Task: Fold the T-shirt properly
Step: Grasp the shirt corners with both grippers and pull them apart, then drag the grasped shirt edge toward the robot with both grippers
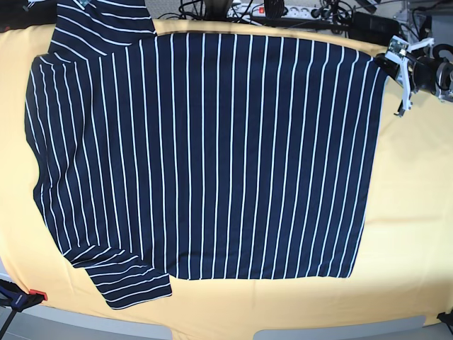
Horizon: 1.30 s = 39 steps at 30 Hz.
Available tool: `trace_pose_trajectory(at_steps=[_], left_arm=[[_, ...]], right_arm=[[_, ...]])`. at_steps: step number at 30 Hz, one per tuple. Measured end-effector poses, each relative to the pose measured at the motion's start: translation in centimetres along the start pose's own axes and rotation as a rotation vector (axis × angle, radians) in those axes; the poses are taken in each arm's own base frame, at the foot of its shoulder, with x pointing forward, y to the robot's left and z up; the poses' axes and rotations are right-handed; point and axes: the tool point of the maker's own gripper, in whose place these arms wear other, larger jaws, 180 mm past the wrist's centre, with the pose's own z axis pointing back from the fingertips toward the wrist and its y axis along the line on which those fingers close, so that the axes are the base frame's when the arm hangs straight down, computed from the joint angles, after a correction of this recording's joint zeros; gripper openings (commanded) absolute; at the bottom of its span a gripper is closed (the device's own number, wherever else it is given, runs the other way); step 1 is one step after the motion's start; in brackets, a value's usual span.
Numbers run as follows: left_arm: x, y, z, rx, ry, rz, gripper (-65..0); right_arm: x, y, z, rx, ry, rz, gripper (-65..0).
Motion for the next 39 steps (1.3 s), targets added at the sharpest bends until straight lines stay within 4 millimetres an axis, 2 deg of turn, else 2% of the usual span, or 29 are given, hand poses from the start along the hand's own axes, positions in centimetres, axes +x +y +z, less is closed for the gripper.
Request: trace_pose_trajectory(at_steps=[2,8,12,15,19,23,27,32,37,39], left_arm=[[0.4,0.1,0.0,0.001,-0.009,-0.01,-65.0],[1.0,0.2,-0.1,0.002,-0.018,-0.022,-65.0],[1.2,0.3,-0.1,0.004,-0.021,-0.029,-65.0],[1.2,1.5,0.4,0.035,-0.016,-0.048,-65.0],[0.9,3.3,1.3,0.086,0.007,-0.069,-65.0],[1.2,5.4,2.0,0.153,0.0,-0.083,-65.0],[2.0,7.7,1.7,0.23,-0.035,-0.1,-65.0],[2.1,10.1,0.5,0.313,-0.057,-0.074,-65.0],[-0.6,11.3,-1.3,0.371,0.019,0.006,-65.0],[-1.8,12.9,-1.4,0.47,0.058,0.03,-65.0]], right_arm=[[0.5,-0.5,0.0,-0.029,-0.027,0.019,-65.0],[0.7,-4.4,0.6,-0.247,-0.033,0.043,-65.0],[0.7,-5.5,0.8,-0.297,-0.036,0.053,-65.0],[1.5,-7.2,1.2,-0.338,-0.072,0.089,-65.0],[4.1,-9.9,1.5,-0.405,-0.158,0.12,-65.0],[7.5,-10.8,1.6,-0.39,-0.283,0.146,-65.0],[10.3,-12.5,2.1,-0.426,-0.367,0.152,-65.0],[14.1,-13.0,3.0,-0.385,-0.522,0.128,-65.0],[17.7,-14.7,4.6,-0.401,-0.677,0.109,-65.0],[18.0,-15.2,3.6,-0.362,-0.691,0.091,-65.0]])
